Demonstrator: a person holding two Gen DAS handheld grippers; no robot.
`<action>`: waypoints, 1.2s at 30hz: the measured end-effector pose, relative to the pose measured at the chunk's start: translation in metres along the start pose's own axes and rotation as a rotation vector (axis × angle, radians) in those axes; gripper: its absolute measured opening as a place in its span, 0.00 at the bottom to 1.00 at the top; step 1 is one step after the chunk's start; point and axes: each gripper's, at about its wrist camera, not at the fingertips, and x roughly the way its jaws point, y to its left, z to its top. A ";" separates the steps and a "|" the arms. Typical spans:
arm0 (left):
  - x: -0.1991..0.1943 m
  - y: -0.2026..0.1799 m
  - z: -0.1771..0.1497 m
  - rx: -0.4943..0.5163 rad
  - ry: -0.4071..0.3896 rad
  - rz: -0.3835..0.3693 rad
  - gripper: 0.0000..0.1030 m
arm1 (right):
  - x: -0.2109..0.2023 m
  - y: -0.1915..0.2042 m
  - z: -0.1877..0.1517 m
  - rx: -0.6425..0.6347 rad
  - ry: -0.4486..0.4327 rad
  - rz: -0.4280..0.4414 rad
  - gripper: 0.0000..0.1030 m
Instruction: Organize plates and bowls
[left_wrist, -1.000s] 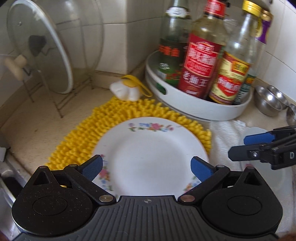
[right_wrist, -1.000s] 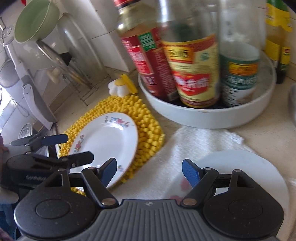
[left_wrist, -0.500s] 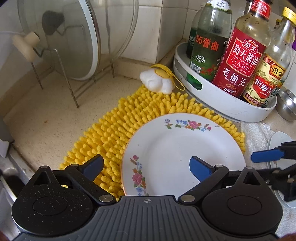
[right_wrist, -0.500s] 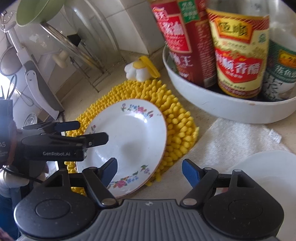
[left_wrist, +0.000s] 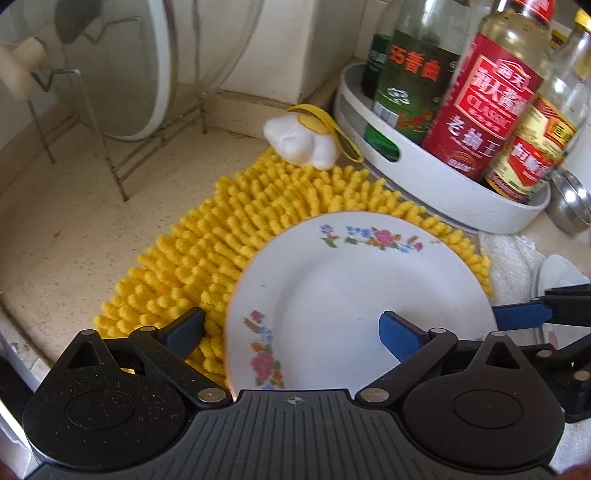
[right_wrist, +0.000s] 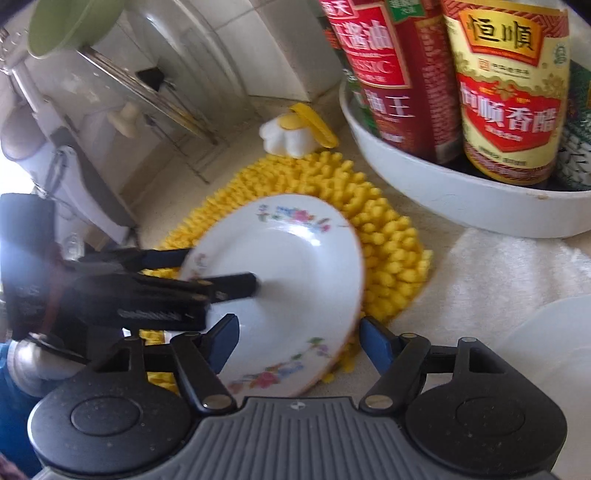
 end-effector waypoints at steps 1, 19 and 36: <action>-0.001 -0.001 0.000 0.001 -0.001 0.001 0.97 | 0.000 0.002 0.000 -0.006 -0.002 -0.009 0.71; -0.002 0.001 -0.002 0.020 -0.027 -0.025 0.97 | 0.005 -0.012 0.002 0.067 0.003 0.019 0.73; -0.008 0.001 -0.009 -0.029 -0.048 0.016 1.00 | 0.001 -0.002 -0.005 0.063 -0.038 -0.048 0.61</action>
